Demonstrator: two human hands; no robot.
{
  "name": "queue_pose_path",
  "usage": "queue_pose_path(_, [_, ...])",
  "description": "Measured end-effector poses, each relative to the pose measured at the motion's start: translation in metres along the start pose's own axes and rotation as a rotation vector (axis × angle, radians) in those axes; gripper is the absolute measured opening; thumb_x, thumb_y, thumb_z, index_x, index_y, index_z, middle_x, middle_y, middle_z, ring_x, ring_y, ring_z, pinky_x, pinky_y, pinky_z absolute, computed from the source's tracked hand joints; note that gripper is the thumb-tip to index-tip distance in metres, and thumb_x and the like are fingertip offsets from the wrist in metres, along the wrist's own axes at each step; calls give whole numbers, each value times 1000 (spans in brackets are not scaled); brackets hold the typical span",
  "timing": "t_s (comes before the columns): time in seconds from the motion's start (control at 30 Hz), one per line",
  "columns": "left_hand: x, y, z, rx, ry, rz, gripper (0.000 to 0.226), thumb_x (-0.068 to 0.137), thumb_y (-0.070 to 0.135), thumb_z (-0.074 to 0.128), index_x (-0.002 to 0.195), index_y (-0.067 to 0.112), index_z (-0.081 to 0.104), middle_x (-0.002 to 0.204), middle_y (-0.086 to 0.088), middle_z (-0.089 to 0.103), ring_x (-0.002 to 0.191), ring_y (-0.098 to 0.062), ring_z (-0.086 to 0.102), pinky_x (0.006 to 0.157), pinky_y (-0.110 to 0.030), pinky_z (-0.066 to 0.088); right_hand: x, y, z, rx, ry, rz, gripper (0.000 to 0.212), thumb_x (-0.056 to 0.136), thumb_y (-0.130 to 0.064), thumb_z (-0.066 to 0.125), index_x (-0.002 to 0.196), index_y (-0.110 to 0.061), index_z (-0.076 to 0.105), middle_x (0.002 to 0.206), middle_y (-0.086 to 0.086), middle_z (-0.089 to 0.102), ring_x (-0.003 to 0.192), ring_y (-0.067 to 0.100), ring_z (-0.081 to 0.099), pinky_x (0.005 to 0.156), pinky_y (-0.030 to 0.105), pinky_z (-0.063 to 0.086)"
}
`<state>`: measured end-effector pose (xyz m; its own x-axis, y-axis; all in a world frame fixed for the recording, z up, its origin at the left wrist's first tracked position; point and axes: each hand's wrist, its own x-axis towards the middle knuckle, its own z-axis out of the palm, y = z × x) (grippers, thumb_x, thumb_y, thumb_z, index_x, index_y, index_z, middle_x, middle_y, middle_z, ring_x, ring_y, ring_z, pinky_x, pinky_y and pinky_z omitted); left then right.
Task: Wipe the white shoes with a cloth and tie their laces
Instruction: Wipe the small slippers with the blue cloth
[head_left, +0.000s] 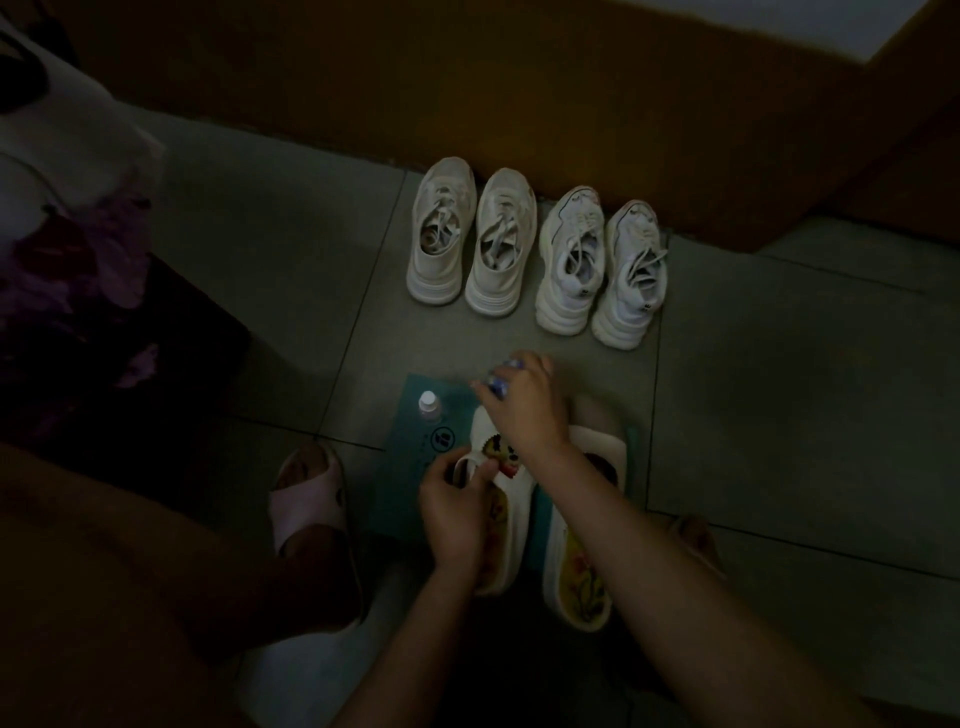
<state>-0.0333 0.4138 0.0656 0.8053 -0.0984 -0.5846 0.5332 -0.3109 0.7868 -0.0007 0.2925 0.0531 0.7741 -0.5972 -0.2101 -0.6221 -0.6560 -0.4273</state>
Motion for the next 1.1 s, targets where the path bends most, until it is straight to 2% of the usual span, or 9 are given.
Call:
queue_pose_path(0.07, [1, -1, 0, 8, -3, 1, 23, 80, 13, 71, 102, 13, 65, 95, 3, 66, 89, -7, 60, 83, -28, 49, -2, -4, -3, 10, 34, 10, 38, 92, -42, 50, 97, -11, 72, 111, 7, 60, 111, 23, 43, 92, 32, 36])
queue_pose_path(0.23, [3, -3, 0, -1, -7, -27, 29, 78, 14, 72, 106, 12, 65, 101, -2, 68, 98, -16, 63, 88, -37, 53, -7, -9, 0, -82, 8, -62, 22, 92, -16, 51, 104, -9, 69, 110, 7, 61, 109, 23, 46, 88, 35, 41])
queue_pose_path(0.4, [4, -5, 0, 16, 1, 4, 19, 79, 8, 70, 96, 15, 67, 92, -2, 70, 91, -17, 66, 82, -37, 54, -32, -8, 0, -53, -140, -260, 23, 87, -11, 59, 108, -10, 67, 118, 5, 61, 116, 20, 44, 90, 24, 34])
queue_pose_path(0.5, [3, -3, 0, 15, 4, 2, 22, 79, 8, 70, 101, 11, 67, 96, -4, 69, 93, -18, 64, 82, -33, 53, -33, -10, -12, 60, -256, -315, 19, 88, -13, 59, 102, -9, 71, 111, 7, 65, 111, 21, 48, 84, 17, 27])
queue_pose_path(0.57, [2, -2, 1, 12, 7, -9, 26, 78, 12, 72, 104, 11, 66, 98, -2, 68, 94, -15, 63, 83, -31, 51, -21, -7, -22, 129, -196, -264, 18, 88, -12, 59, 100, -8, 71, 107, 10, 65, 107, 23, 49, 83, 19, 28])
queue_pose_path(0.63, [3, -2, 1, 17, 14, -30, 30, 78, 15, 73, 107, 11, 65, 101, -1, 67, 97, -15, 62, 88, -34, 51, -2, 0, -29, 178, -32, -115, 20, 89, -10, 57, 104, -6, 70, 108, 13, 63, 108, 26, 47, 86, 27, 33])
queue_pose_path(0.77, [2, 0, 1, 14, 15, -60, 31, 78, 17, 73, 108, 13, 65, 103, -1, 67, 98, -15, 61, 91, -39, 51, 22, 3, -18, -23, -63, -37, 22, 90, -7, 52, 104, -5, 68, 107, 13, 63, 108, 28, 46, 89, 33, 36])
queue_pose_path(0.97, [3, -2, 1, 13, 9, -30, 23, 78, 12, 72, 101, 13, 67, 98, -4, 69, 95, -18, 64, 86, -38, 53, -7, -24, -4, -241, -127, -201, 24, 93, -4, 42, 110, -3, 59, 117, 13, 55, 120, 29, 38, 92, 32, 34])
queue_pose_path(1.1, [3, -3, 0, 9, 7, -39, 21, 80, 4, 67, 97, 18, 66, 98, -4, 70, 96, -19, 65, 86, -39, 54, -22, -24, -4, -359, -235, -265, 33, 88, -9, 57, 120, -5, 54, 132, 12, 46, 132, 31, 27, 105, 32, 28])
